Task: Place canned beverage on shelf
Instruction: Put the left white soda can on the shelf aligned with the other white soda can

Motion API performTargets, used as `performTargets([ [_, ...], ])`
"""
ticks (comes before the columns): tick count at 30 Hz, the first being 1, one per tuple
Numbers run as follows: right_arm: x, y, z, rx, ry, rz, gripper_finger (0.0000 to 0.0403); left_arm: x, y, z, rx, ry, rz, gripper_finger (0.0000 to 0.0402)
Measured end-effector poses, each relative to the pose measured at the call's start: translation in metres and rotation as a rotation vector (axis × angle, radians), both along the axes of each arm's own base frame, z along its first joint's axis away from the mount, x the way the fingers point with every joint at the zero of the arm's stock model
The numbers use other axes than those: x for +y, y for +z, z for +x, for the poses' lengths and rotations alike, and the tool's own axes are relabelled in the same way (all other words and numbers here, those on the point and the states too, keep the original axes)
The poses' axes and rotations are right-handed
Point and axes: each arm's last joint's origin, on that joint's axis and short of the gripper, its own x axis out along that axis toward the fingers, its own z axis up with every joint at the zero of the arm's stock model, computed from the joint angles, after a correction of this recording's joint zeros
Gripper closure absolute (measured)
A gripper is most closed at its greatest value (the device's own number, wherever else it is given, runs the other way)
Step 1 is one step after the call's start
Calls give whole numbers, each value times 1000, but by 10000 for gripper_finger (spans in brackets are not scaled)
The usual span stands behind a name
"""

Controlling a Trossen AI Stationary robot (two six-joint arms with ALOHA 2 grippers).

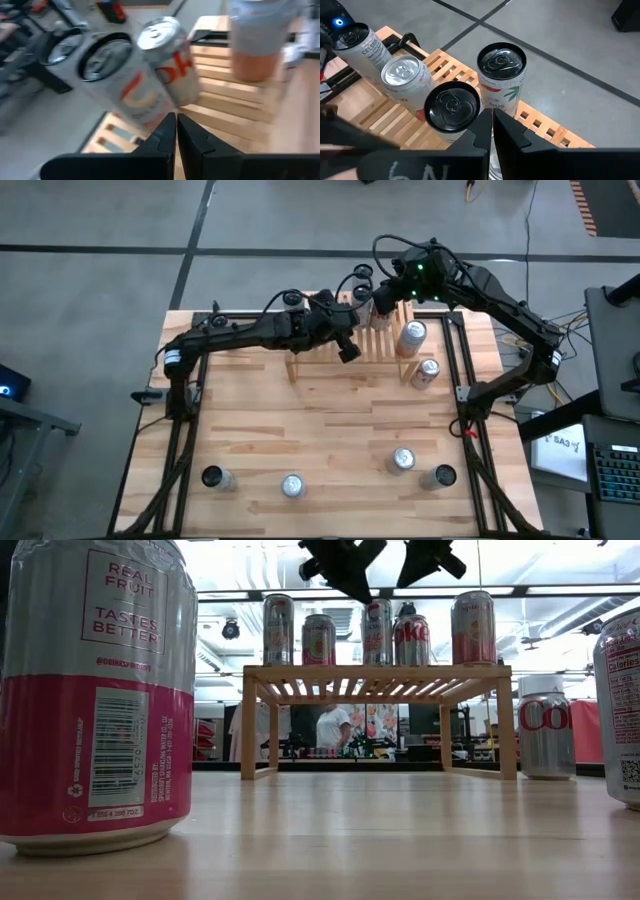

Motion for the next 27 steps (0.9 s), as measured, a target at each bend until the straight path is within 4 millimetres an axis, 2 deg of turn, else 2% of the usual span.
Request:
performTargets([
  [7, -2, -1, 1, 17, 11, -15, 394, 5, 6, 1, 16, 30, 67, 402],
  [27, -8, -1, -2, 75, 47, -74, 394, 26, 6, -3, 1, 90, 68, 402],
])
